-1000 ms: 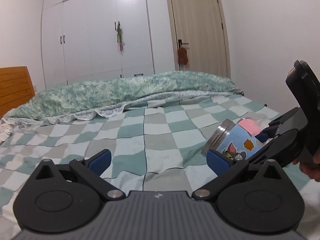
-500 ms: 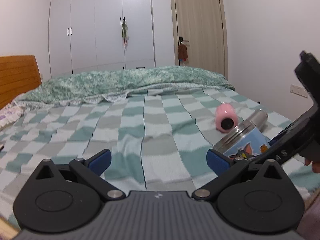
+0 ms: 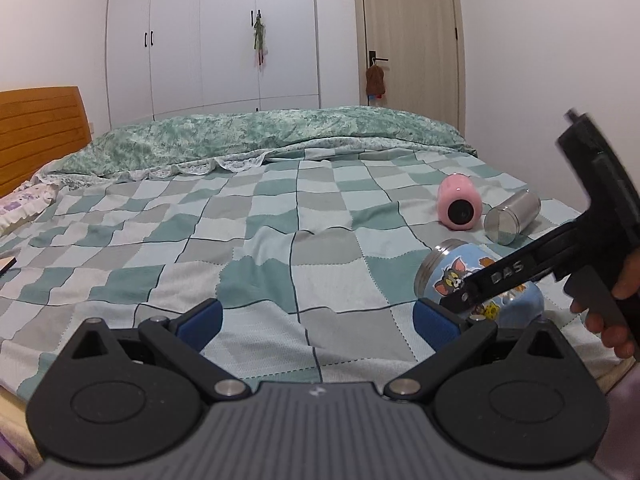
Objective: Flip cup upright
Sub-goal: 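Lift the blue tumbler with the right gripper and rotate it toward the left gripper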
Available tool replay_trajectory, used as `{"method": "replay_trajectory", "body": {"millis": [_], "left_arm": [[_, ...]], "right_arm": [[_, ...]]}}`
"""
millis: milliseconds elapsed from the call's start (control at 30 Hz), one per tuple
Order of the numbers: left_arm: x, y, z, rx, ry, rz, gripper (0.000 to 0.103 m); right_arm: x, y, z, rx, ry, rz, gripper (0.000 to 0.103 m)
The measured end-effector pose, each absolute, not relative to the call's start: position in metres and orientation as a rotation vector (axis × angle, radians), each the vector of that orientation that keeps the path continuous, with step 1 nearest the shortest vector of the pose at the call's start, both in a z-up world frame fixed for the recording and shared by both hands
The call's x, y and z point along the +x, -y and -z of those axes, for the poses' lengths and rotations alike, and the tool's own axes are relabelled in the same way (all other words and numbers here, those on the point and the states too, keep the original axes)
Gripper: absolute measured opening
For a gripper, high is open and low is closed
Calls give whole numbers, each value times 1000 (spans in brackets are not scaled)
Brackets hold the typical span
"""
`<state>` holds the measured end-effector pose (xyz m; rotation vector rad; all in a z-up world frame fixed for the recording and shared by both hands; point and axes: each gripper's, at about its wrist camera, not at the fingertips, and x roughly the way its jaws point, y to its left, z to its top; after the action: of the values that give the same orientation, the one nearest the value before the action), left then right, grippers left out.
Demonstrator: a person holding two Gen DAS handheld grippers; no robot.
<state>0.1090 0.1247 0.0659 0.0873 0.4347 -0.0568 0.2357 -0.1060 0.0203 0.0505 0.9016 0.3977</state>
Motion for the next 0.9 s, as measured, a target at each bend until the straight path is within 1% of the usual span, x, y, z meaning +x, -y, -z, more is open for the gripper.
{"method": "replay_trajectory", "body": {"millis": [33,100,133,300,467,733,900], "left_arm": [[108,-123,-68,90,-434,53,103],[106,-117,-71,97,-429,47,103],[104,-114,-73,100,-424,45,103],[99,-90,-82,102,-414,44,103],[101,-55,-85,94,-436,35,103],[126,-5,-78,27,-531,22,103],[150,13,-75,4,-589,-17,103]], "right_arm": [[232,108,-26,46,-871,-404,93],[222,118,-37,43,-793,-393,102],[214,125,-42,42,-752,-399,103],[182,169,-53,55,-616,-403,103],[157,213,-45,50,-535,-404,103],[140,255,-24,-16,-442,-408,103],[151,271,-15,-47,-411,-406,103]]}}
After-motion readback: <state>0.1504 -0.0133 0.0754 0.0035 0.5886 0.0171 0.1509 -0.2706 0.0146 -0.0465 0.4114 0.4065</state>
